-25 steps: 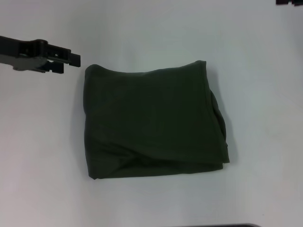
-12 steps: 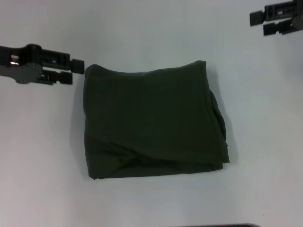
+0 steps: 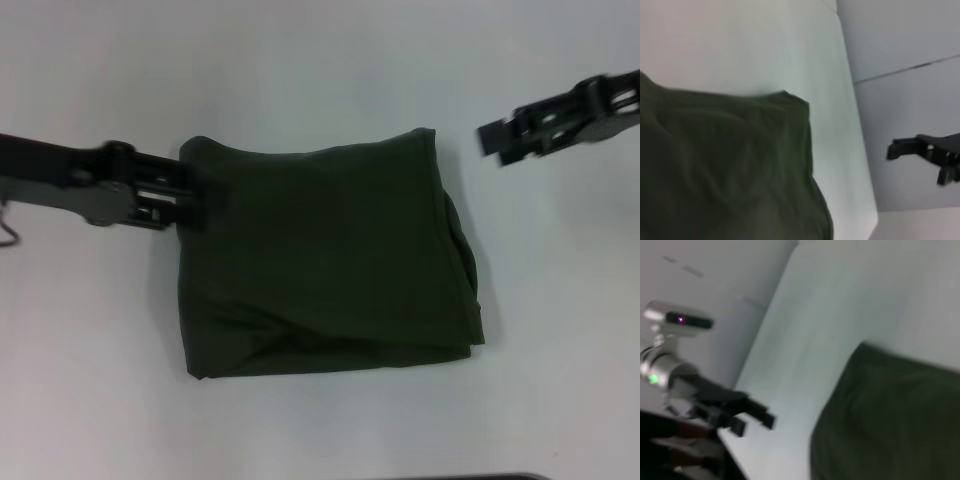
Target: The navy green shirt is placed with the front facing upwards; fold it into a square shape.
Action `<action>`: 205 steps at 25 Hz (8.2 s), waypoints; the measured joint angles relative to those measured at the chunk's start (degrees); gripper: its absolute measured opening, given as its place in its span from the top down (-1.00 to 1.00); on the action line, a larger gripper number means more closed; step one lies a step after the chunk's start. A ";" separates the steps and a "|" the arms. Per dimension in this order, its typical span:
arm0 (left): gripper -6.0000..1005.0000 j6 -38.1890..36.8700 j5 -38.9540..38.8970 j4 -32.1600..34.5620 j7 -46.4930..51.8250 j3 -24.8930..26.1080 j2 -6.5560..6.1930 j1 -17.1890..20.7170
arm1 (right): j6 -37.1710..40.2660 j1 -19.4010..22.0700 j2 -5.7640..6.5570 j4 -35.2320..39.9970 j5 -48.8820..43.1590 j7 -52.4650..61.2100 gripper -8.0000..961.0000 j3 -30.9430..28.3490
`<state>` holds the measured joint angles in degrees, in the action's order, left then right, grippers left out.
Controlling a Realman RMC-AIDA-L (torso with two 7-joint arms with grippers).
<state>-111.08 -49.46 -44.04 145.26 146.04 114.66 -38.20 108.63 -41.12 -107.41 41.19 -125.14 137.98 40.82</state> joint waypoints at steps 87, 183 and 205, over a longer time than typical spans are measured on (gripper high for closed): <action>0.02 13.87 5.64 6.97 -1.57 -11.17 5.79 5.16 | -14.41 1.70 -8.12 -11.72 -9.48 -1.48 0.74 8.67; 0.87 31.07 4.84 9.67 6.35 -13.95 2.74 -7.15 | -44.07 -7.09 -10.79 -12.78 -9.03 10.61 0.99 14.22; 0.87 30.67 4.72 8.95 6.74 -13.68 2.58 -6.85 | -40.51 -5.37 -8.79 -9.41 -10.39 11.44 0.99 12.34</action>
<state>-80.41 -44.74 -35.08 152.00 132.36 117.24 -45.05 68.12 -46.49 -116.20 31.78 -135.53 149.43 53.16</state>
